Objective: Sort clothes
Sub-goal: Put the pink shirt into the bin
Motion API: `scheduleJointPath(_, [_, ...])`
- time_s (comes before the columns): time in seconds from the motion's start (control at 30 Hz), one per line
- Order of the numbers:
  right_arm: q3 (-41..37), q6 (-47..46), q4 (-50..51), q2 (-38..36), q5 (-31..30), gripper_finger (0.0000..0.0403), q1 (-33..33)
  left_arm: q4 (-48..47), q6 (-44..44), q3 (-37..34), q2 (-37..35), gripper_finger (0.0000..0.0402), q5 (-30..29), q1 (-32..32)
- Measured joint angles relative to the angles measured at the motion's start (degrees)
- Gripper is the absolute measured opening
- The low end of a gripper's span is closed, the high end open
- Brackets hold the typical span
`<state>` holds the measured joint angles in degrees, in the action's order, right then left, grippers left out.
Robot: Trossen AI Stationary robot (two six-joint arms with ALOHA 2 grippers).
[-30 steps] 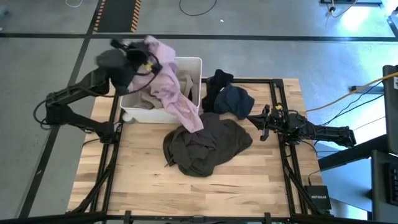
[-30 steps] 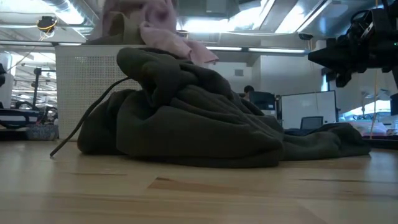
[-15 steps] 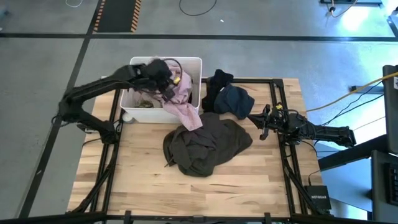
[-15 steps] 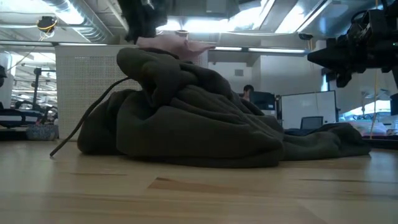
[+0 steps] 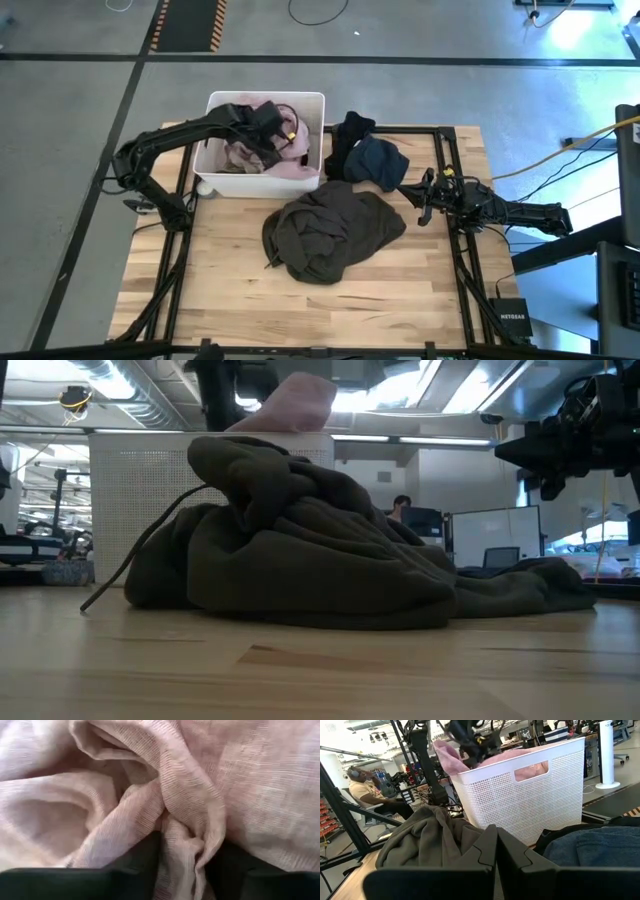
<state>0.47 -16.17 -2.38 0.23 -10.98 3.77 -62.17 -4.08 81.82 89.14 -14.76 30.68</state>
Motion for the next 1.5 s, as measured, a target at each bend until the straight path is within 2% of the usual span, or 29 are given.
scheduleJointPath(0.2, [0.0,0.0,0.0,0.0,0.0,0.0015,0.0,-8.2,0.2,11.4,0.0,0.0207,0.3,0.3])
scheduleJointPath(0.3, [0.0,0.0,0.0,0.0,0.0,0.0015,0.0,-8.7,-0.1,17.0,-0.8,0.0221,0.6,-0.4])
scheduleJointPath(0.37, [0.0,0.0,0.1,0.0,0.3,0.0015,0.0,-8.0,-0.1,19.2,-2.0,0.0224,3.4,-1.5])
scheduleJointPath(0.5, [0.0,0.0,0.3,0.0,1.6,0.0015,0.0,-5.9,-0.7,20.2,-4.4,0.0223,16.3,-4.5])
scheduleJointPath(0.57, [0.0,-0.2,0.3,0.0,1.6,0.0015,0.0,-6.2,-1.3,20.2,-4.5,0.0220,20.0,-6.7])
scheduleJointPath(0.83, [0.0,-1.3,0.3,0.0,1.6,0.0015,0.0,-3.5,0.1,16.4,-4.2,0.0214,20.3,-18.3])
scheduleJointPath(0.9, [0.0,-1.3,0.3,0.0,1.6,0.0015,0.0,-2.6,0.3,14.3,-4.2,0.0214,18.4,-20.2])
scheduleJointPath(1.0, [0.0,-1.3,0.3,0.0,1.6,0.0015,0.0,-0.4,1.3,10.6,-4.2,0.0214,11.3,-21.6])
scheduleJointPath(1.13, [0.0,-1.1,0.3,0.0,1.3,0.0015,0.0,5.6,3.2,6.4,-4.2,0.0214,-6.2,-20.7])
scheduleJointPath(1.2, [0.0,-0.5,0.2,0.0,0.8,0.0015,0.0,7.7,3.5,5.2,-4.2,0.0214,-11.5,-19.1])
scheduleJointPath(1.37, [0.0,0.0,0.2,0.0,0.5,0.0015,0.0,10.7,4.5,1.0,-4.2,0.0214,-11.8,-13.7])
scheduleJointPath(1.5, [0.0,0.0,0.2,0.0,0.5,0.0015,0.0,11.3,4.0,-3.2,-4.3,0.0214,-8.8,-9.6])
